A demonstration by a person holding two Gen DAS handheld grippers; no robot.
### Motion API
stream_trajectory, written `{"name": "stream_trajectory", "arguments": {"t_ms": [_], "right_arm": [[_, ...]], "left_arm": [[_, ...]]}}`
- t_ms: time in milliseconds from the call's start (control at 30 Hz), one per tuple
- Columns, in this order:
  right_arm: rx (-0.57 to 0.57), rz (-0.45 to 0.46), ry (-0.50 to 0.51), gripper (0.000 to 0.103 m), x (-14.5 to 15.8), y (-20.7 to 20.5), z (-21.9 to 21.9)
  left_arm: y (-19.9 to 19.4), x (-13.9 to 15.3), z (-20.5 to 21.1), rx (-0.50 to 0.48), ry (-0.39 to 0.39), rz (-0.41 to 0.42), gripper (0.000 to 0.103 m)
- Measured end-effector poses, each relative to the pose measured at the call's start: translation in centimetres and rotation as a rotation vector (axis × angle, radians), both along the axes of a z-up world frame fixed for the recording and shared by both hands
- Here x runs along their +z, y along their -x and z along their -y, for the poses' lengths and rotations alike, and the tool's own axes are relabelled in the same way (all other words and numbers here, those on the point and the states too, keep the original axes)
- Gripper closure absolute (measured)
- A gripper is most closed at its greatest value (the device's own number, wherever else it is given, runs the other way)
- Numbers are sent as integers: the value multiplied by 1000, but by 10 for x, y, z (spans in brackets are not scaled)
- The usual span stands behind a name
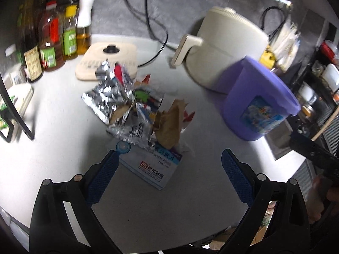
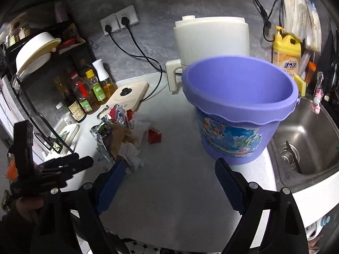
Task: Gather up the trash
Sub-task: 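Grasp the white medicine box with the left tool while the right tool grasps a white tissue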
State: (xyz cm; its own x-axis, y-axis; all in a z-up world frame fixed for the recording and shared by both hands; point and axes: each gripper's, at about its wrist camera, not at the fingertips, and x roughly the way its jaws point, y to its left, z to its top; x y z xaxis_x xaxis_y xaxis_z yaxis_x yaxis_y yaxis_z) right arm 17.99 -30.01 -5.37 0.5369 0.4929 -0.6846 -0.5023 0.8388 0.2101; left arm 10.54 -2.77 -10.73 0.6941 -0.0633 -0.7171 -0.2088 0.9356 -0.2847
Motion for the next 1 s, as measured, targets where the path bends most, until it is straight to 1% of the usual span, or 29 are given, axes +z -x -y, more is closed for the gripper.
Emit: {"name": "stream_trajectory", "arguments": {"t_ms": [67,200,367,433,533,633,733,833,900,967,1000], "right_arm": [[-3,-10,7,18,-7,-6,1],[-3,-41,14,18,-20,-13,4],[2,-79,30,21,-39,-19,4],[2,-88,31,21,-44,-21,3],[6,-90,36,21,-49,-22,2],[9,-94,34,21,-50,-22,2],[19,-97,38,21,-52,-22,2],[35,-110,36,21,-56,-23,1],[50,-115,33,21,-59,-24,-2],[68,-122,29,23,-62,-26,-7],[82,-127,23,26,-63,-27,-11]], "left_arm": [[-7,-11,1,20,-10,-36,6],[-18,-26,1,47,-12,-69,6],[-34,-44,7,93,-26,-112,6],[-39,-47,10,111,-41,-116,6],[-47,-53,14,149,-85,-131,6],[-49,-57,14,186,-107,-137,6],[-53,-64,16,207,-135,-161,6],[-51,-69,19,219,-153,-189,6],[-44,-68,19,231,-149,-188,6],[-37,-67,16,241,-142,-176,13],[-31,-66,15,250,-139,-174,27]]}}
